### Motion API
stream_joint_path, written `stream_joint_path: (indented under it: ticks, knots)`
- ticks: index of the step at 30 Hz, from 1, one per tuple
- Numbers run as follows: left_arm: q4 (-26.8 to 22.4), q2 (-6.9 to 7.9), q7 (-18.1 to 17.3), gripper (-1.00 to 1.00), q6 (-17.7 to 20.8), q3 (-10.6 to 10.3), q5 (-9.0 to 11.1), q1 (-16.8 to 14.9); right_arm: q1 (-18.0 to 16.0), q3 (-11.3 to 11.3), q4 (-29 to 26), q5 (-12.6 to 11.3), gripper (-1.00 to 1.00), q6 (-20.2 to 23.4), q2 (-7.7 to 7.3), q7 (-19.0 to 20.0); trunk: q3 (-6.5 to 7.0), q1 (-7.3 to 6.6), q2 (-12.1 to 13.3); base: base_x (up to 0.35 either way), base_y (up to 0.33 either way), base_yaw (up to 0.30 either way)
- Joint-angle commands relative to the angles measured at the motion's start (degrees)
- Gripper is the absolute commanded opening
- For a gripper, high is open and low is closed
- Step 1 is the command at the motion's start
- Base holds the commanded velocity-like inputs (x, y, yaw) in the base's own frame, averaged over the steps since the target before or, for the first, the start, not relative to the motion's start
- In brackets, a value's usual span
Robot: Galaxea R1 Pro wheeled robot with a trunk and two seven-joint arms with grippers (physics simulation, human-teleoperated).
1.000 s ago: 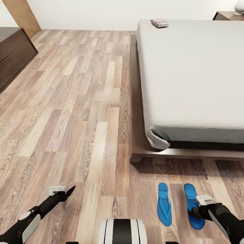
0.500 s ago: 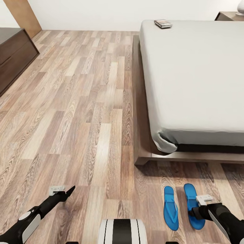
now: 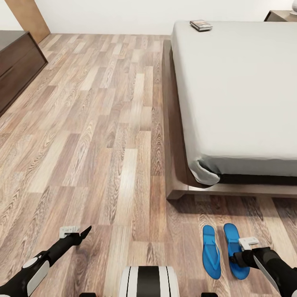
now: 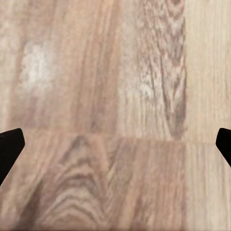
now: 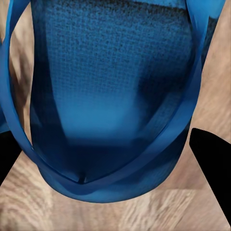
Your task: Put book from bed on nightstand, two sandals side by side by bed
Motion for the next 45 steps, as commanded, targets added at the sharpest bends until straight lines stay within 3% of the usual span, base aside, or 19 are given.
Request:
stream_joint_path:
  ticks: [1,6,15,20,30,33,35,37,40,45]
  knots:
    - [0.07,0.08,0.05,1.00,-0.39,-0.46,0.44,-0.04,-0.02,0.32,-0.07,-0.59,-1.00,0.29,-0.08,-0.19,-0.03,-0.01,-0.01,0.000,0.000,0.000]
    - [0.07,0.07,0.05,1.00,-0.39,-0.46,0.44,-0.04,-0.02,0.32,-0.07,-0.59,-1.00,0.29,-0.08,-0.19,-0.03,-0.01,-0.01,0.000,0.000,0.000]
    - [0.07,0.00,0.05,1.00,-0.39,-0.46,0.44,-0.04,-0.02,0.32,-0.08,-0.59,-1.00,0.29,-0.08,-0.19,-2.03,0.22,-0.13,0.000,0.000,0.000]
    - [0.07,0.00,0.05,1.00,-0.39,-0.46,0.44,-0.04,-0.02,0.32,-0.07,-0.59,-1.00,0.29,-0.08,-0.19,-2.03,0.22,-0.13,0.000,0.000,0.000]
    - [0.07,0.00,0.03,1.00,-0.39,-0.46,0.44,-0.04,-0.02,0.32,-0.09,-0.59,-1.00,0.29,-0.08,-0.19,-4.24,0.48,-0.27,0.000,0.000,0.000]
    - [0.07,0.00,-0.02,1.00,-0.39,-0.46,0.44,-0.04,-0.02,0.32,-0.12,-0.59,-1.00,0.18,-0.08,-0.19,-4.24,0.48,-0.27,0.000,0.000,0.000]
    - [0.07,0.00,-0.03,1.00,-0.39,-0.46,0.44,-0.04,-0.02,0.28,-0.13,-0.59,-1.00,-1.75,-0.08,-0.14,-4.24,0.48,-0.27,0.000,0.000,0.000]
    - [0.07,0.00,-0.04,1.00,-0.39,-0.46,0.44,-0.04,-0.02,0.29,-0.09,-0.59,-1.00,-7.11,-0.08,-0.05,-4.24,0.48,-0.27,0.000,0.000,0.000]
    - [0.07,0.01,-0.04,1.00,-0.39,-0.46,0.44,-0.04,-0.02,0.31,-0.02,-0.59,-1.00,-11.83,-0.03,0.03,-4.24,0.48,-0.27,0.000,0.000,0.000]
    - [0.07,0.00,-0.03,1.00,-0.39,-0.46,0.44,-0.04,-0.02,0.24,0.01,-0.59,-1.00,-13.23,-0.01,0.04,-4.24,0.48,-0.27,0.000,0.000,0.000]
